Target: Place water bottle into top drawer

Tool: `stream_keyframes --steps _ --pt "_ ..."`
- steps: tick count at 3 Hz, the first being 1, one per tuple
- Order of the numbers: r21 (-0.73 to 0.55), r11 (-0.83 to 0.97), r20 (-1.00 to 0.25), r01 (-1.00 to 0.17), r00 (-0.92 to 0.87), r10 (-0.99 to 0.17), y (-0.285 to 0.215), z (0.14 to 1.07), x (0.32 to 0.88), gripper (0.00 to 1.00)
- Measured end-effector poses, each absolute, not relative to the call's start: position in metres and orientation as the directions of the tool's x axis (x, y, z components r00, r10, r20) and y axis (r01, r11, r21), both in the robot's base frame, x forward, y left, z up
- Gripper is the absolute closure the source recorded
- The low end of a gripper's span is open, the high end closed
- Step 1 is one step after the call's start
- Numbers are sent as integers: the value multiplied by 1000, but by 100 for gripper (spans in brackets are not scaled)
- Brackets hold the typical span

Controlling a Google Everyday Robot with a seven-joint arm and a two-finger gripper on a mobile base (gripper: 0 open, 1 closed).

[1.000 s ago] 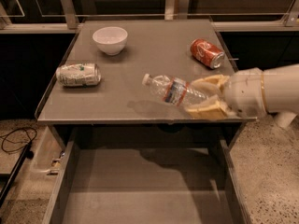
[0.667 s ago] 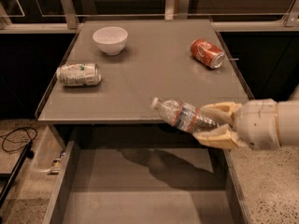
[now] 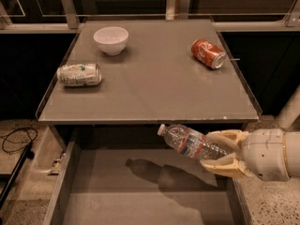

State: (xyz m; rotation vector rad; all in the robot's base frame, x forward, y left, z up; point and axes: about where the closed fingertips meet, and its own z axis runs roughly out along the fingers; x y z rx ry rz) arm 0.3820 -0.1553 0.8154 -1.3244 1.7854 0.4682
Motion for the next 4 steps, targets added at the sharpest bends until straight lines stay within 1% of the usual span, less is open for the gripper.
stream_keyframes --steps 1,2,3,4 --pt "-140 332 -783 -933 -101 -614 -127 781 388 100" --pt "-84 305 -757 -949 -139 -639 -97 724 395 100" --pt "-63 311 -736 -948 -166 -656 -83 689 405 100" --pt "-70 316 -727 -946 -169 -666 -73 670 414 100"
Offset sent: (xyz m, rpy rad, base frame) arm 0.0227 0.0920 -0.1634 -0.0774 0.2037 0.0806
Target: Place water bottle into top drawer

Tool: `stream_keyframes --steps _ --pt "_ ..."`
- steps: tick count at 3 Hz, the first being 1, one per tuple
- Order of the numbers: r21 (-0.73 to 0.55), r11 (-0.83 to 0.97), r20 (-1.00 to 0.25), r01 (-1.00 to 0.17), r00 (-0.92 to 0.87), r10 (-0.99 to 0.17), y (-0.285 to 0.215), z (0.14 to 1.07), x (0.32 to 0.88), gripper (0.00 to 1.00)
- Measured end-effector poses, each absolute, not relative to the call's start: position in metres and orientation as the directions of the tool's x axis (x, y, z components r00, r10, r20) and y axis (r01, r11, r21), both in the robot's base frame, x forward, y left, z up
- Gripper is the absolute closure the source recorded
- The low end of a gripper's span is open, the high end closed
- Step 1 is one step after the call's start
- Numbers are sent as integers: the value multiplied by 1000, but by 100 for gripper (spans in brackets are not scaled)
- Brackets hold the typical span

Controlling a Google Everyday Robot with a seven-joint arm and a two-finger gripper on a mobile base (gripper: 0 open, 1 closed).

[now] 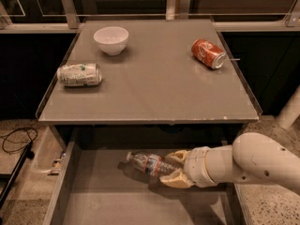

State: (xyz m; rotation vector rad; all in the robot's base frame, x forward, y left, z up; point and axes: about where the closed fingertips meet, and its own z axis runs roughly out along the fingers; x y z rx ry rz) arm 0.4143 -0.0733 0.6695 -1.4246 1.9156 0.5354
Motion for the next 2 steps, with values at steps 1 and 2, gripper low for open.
stream_keyframes --steps 1,2 --pt "-79 315 -726 -946 -162 -669 -63 653 425 100" --pt "-72 311 -715 -948 -168 -678 -53 626 431 100"
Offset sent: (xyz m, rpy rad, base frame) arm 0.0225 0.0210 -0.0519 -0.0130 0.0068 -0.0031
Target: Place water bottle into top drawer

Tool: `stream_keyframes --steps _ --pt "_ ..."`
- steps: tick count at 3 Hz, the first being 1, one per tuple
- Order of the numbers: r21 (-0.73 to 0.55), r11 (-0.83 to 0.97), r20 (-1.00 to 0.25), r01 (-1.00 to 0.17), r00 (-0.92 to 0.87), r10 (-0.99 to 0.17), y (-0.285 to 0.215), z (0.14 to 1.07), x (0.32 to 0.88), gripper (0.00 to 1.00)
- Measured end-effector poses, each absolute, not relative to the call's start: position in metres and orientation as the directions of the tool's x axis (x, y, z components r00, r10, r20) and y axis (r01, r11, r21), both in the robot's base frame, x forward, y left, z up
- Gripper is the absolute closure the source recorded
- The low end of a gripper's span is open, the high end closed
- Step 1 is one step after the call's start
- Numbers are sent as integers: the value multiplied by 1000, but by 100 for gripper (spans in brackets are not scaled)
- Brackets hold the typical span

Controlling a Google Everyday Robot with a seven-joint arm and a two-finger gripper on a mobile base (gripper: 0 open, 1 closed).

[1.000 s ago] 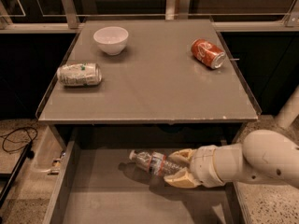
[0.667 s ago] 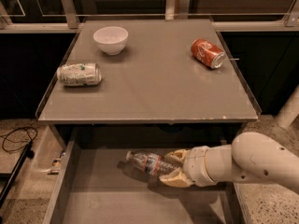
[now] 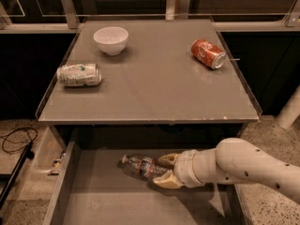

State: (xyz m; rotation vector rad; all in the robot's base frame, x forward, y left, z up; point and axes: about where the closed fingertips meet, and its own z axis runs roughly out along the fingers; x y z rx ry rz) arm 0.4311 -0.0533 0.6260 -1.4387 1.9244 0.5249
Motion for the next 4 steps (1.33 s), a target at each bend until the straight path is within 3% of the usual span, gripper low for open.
stream_keyframes --steps 1,4 --pt "-78 312 -711 -947 -166 -683 -51 622 431 100" --pt "-78 312 -711 -947 -166 -683 -51 622 431 36"
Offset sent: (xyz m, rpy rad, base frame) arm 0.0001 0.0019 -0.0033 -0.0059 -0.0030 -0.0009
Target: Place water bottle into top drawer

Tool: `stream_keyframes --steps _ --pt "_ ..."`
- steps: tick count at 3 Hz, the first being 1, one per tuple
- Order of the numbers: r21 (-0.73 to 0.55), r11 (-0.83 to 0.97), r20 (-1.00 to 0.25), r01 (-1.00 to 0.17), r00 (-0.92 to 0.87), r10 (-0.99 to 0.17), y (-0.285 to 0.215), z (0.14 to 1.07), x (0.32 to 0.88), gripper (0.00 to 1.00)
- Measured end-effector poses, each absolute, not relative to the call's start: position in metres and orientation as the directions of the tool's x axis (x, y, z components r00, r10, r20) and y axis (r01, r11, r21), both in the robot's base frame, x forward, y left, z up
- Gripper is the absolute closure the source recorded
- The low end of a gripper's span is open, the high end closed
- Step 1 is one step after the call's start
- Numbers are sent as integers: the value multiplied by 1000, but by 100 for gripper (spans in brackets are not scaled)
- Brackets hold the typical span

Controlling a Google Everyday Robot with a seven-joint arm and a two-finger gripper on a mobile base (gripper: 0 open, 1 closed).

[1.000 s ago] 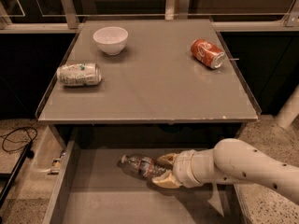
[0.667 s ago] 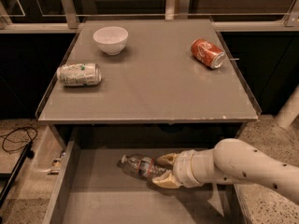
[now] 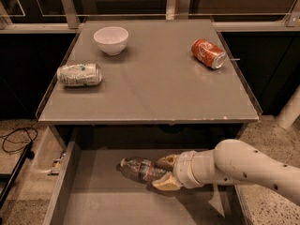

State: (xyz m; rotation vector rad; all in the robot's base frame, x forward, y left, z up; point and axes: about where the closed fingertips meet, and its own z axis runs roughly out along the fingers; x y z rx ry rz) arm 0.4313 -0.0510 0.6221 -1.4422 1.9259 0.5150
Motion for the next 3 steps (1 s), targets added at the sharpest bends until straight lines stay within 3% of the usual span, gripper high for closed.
stream_keyframes --steps 1,2,3 --pt "-78 312 -711 -947 -166 -683 -51 622 431 12" --pt "-78 312 -711 -947 -166 -683 -51 622 431 0" --pt "-78 312 -711 -947 -166 -683 -51 622 431 0"
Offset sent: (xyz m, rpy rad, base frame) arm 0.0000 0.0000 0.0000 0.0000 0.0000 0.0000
